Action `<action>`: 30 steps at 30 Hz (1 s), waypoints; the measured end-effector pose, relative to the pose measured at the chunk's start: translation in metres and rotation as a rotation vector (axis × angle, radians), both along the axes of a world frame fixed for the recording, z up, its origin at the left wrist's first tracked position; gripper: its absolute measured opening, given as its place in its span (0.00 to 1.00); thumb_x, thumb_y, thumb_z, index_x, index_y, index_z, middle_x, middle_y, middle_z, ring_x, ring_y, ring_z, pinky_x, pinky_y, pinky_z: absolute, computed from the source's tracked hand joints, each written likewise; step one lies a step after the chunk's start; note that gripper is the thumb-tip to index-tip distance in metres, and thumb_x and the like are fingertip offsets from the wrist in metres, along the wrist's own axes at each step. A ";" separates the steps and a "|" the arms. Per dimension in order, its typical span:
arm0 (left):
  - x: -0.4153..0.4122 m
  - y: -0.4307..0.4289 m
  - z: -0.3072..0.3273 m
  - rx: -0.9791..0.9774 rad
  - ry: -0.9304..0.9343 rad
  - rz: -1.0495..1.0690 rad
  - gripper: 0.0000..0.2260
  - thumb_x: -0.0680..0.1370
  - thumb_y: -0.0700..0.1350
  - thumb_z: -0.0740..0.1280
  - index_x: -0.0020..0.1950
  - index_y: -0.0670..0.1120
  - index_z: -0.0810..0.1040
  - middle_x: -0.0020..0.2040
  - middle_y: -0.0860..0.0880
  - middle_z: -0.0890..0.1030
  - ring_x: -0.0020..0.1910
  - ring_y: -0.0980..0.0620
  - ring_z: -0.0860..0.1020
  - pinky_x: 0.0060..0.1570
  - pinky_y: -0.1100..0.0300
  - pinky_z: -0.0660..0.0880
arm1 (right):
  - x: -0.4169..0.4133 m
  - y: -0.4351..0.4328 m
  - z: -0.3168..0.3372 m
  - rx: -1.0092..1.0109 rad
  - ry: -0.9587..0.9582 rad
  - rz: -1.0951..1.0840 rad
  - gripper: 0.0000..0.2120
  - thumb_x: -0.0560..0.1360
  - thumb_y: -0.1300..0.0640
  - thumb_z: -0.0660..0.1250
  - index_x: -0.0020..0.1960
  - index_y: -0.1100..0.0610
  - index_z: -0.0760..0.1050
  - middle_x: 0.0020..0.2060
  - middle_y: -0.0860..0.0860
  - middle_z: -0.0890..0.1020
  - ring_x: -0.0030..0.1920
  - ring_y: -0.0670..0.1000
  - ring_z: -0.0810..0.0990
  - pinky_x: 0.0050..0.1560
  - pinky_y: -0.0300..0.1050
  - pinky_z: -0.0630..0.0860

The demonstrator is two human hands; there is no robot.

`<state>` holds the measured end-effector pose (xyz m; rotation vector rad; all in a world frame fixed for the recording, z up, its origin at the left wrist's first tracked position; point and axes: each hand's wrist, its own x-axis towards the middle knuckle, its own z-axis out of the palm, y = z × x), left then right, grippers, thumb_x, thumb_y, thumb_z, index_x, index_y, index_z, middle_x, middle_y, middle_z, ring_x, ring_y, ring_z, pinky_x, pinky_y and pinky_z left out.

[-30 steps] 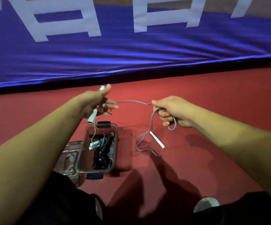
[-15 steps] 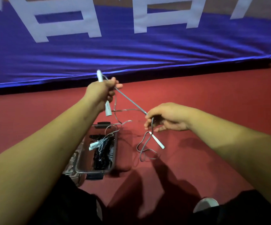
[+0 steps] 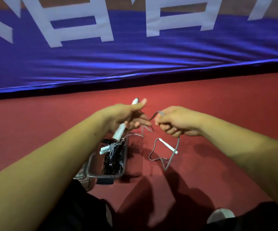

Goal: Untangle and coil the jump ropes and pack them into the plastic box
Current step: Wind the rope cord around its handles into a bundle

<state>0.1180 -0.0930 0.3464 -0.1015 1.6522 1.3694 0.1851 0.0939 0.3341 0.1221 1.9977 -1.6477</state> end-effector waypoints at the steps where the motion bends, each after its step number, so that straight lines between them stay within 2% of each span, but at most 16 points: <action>1: 0.007 0.012 -0.002 -0.006 0.041 0.005 0.20 0.75 0.58 0.66 0.49 0.41 0.76 0.44 0.42 0.81 0.18 0.58 0.70 0.13 0.70 0.61 | 0.002 -0.005 -0.001 0.072 -0.011 0.080 0.10 0.80 0.60 0.57 0.40 0.56 0.69 0.24 0.49 0.64 0.21 0.44 0.56 0.22 0.32 0.51; 4: 0.014 0.030 -0.011 -0.058 0.161 0.066 0.11 0.79 0.48 0.68 0.39 0.45 0.75 0.32 0.48 0.73 0.17 0.59 0.64 0.16 0.70 0.58 | 0.001 -0.015 -0.002 0.138 0.042 0.116 0.13 0.80 0.59 0.58 0.37 0.56 0.69 0.23 0.49 0.67 0.21 0.46 0.59 0.23 0.35 0.55; 6: 0.003 0.028 -0.009 0.024 0.224 0.226 0.08 0.79 0.42 0.68 0.40 0.45 0.75 0.31 0.48 0.77 0.18 0.60 0.61 0.16 0.69 0.57 | -0.003 -0.013 -0.002 0.140 0.100 0.084 0.11 0.80 0.59 0.61 0.39 0.58 0.73 0.24 0.51 0.71 0.21 0.47 0.64 0.23 0.37 0.61; 8: -0.017 0.014 0.004 0.206 0.253 0.443 0.07 0.80 0.39 0.65 0.43 0.46 0.72 0.34 0.49 0.82 0.17 0.61 0.60 0.16 0.70 0.57 | -0.003 -0.003 -0.008 0.157 0.073 0.104 0.11 0.80 0.59 0.62 0.40 0.59 0.74 0.26 0.53 0.75 0.23 0.48 0.71 0.26 0.38 0.66; 10: -0.038 -0.007 0.018 0.361 0.301 0.625 0.07 0.81 0.39 0.63 0.43 0.46 0.71 0.34 0.50 0.83 0.18 0.61 0.61 0.17 0.71 0.57 | 0.002 0.012 -0.020 0.275 0.020 0.157 0.11 0.81 0.59 0.61 0.40 0.58 0.74 0.29 0.54 0.78 0.28 0.48 0.75 0.30 0.40 0.66; 12: -0.053 -0.030 0.021 0.372 0.353 0.682 0.09 0.83 0.43 0.61 0.43 0.47 0.71 0.34 0.51 0.82 0.19 0.61 0.65 0.17 0.71 0.58 | 0.008 0.022 -0.032 0.325 -0.014 0.145 0.12 0.81 0.59 0.59 0.40 0.58 0.73 0.29 0.53 0.77 0.32 0.49 0.76 0.30 0.39 0.65; 15: -0.051 -0.046 0.008 0.152 0.283 0.491 0.17 0.82 0.55 0.59 0.44 0.43 0.72 0.37 0.45 0.81 0.21 0.59 0.74 0.14 0.72 0.58 | 0.004 0.020 -0.031 0.120 0.070 -0.030 0.12 0.82 0.60 0.58 0.41 0.61 0.74 0.23 0.50 0.70 0.26 0.49 0.71 0.31 0.42 0.69; 18: -0.018 -0.033 0.005 0.009 0.117 0.069 0.30 0.77 0.64 0.57 0.53 0.36 0.76 0.49 0.38 0.82 0.22 0.56 0.76 0.13 0.71 0.62 | 0.000 -0.002 -0.010 0.050 0.216 -0.012 0.12 0.82 0.59 0.58 0.43 0.61 0.76 0.22 0.48 0.65 0.22 0.46 0.63 0.30 0.43 0.64; 19: -0.006 -0.024 0.005 0.008 0.111 -0.016 0.30 0.76 0.64 0.58 0.54 0.36 0.76 0.48 0.39 0.82 0.22 0.56 0.75 0.13 0.71 0.62 | 0.000 -0.010 -0.004 0.058 0.244 0.014 0.12 0.82 0.58 0.59 0.44 0.61 0.77 0.23 0.49 0.66 0.22 0.47 0.64 0.30 0.42 0.64; 21: 0.010 -0.001 0.004 0.040 0.145 -0.037 0.21 0.77 0.59 0.62 0.46 0.39 0.77 0.36 0.44 0.80 0.20 0.57 0.71 0.14 0.70 0.61 | 0.001 -0.021 0.004 0.089 0.286 0.018 0.13 0.81 0.55 0.61 0.45 0.61 0.78 0.26 0.51 0.72 0.22 0.48 0.67 0.28 0.41 0.66; 23: 0.010 0.014 0.002 0.094 0.209 0.092 0.14 0.80 0.50 0.65 0.39 0.42 0.75 0.30 0.47 0.75 0.19 0.58 0.66 0.16 0.70 0.59 | 0.000 -0.023 0.008 0.057 0.266 0.006 0.14 0.80 0.52 0.64 0.44 0.61 0.78 0.29 0.52 0.76 0.23 0.48 0.69 0.28 0.40 0.64; 25: -0.003 0.016 0.005 0.226 0.251 0.309 0.09 0.80 0.42 0.64 0.40 0.43 0.75 0.33 0.49 0.77 0.19 0.60 0.63 0.17 0.70 0.57 | -0.002 -0.017 0.006 0.071 0.194 0.039 0.14 0.78 0.51 0.65 0.39 0.59 0.77 0.29 0.51 0.78 0.24 0.46 0.68 0.26 0.39 0.62; 27: -0.020 0.006 0.012 0.364 0.305 0.489 0.09 0.81 0.38 0.61 0.42 0.44 0.74 0.37 0.49 0.79 0.20 0.61 0.61 0.18 0.71 0.57 | 0.000 -0.008 -0.003 0.135 0.130 0.091 0.13 0.78 0.53 0.66 0.36 0.57 0.75 0.29 0.52 0.80 0.25 0.45 0.72 0.27 0.37 0.64; 30: -0.044 -0.024 0.015 0.376 0.384 0.659 0.09 0.82 0.37 0.59 0.42 0.43 0.72 0.38 0.50 0.78 0.20 0.61 0.62 0.19 0.71 0.57 | 0.002 0.006 -0.026 0.193 0.118 0.072 0.11 0.79 0.59 0.64 0.39 0.59 0.75 0.37 0.57 0.83 0.34 0.50 0.79 0.35 0.36 0.73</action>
